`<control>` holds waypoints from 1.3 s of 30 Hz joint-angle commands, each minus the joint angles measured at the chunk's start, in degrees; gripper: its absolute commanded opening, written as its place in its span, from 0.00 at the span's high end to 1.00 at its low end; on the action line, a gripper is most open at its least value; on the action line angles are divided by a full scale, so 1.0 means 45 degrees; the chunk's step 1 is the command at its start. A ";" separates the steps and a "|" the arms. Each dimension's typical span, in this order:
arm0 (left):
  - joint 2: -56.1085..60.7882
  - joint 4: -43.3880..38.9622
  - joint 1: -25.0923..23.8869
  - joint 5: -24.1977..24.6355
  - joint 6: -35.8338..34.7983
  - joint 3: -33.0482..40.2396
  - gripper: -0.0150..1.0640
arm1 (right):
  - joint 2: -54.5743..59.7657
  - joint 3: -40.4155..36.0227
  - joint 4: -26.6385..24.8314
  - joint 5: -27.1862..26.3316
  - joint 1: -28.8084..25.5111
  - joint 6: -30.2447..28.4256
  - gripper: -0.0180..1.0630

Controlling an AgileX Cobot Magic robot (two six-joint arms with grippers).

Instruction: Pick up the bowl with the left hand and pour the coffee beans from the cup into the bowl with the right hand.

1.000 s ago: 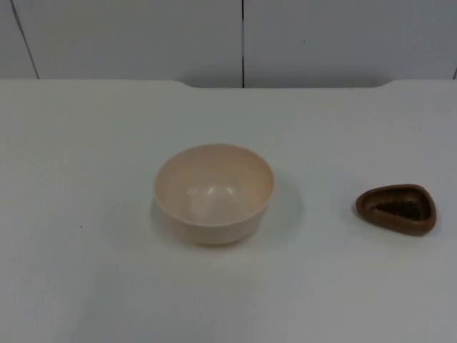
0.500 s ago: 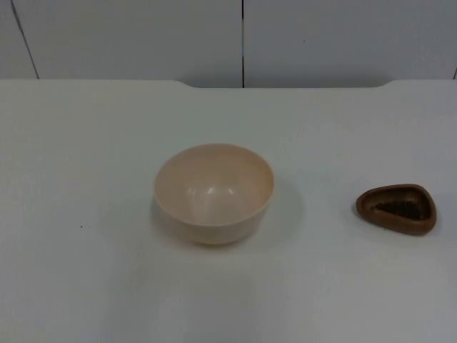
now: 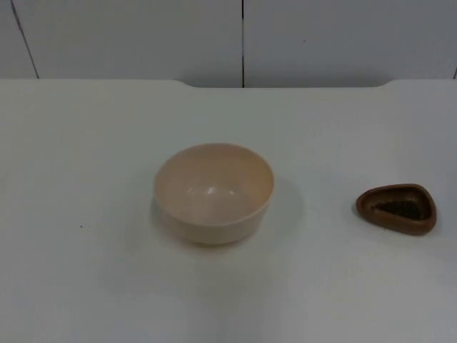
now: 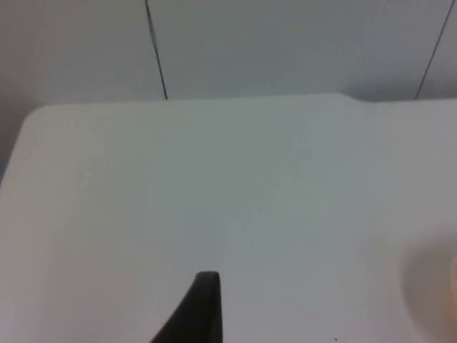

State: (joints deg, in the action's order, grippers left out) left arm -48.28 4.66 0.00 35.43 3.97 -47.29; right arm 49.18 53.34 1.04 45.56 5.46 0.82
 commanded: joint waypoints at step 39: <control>-1.0880 0.6453 0.2822 -0.2755 0.3190 -0.1634 0.01 | 1.0004 0.0056 -0.0977 -0.4028 -0.0024 0.0796 0.01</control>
State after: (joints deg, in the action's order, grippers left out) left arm -97.09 31.23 12.45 23.38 17.39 -54.21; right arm 93.96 53.34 -3.14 28.46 5.46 4.32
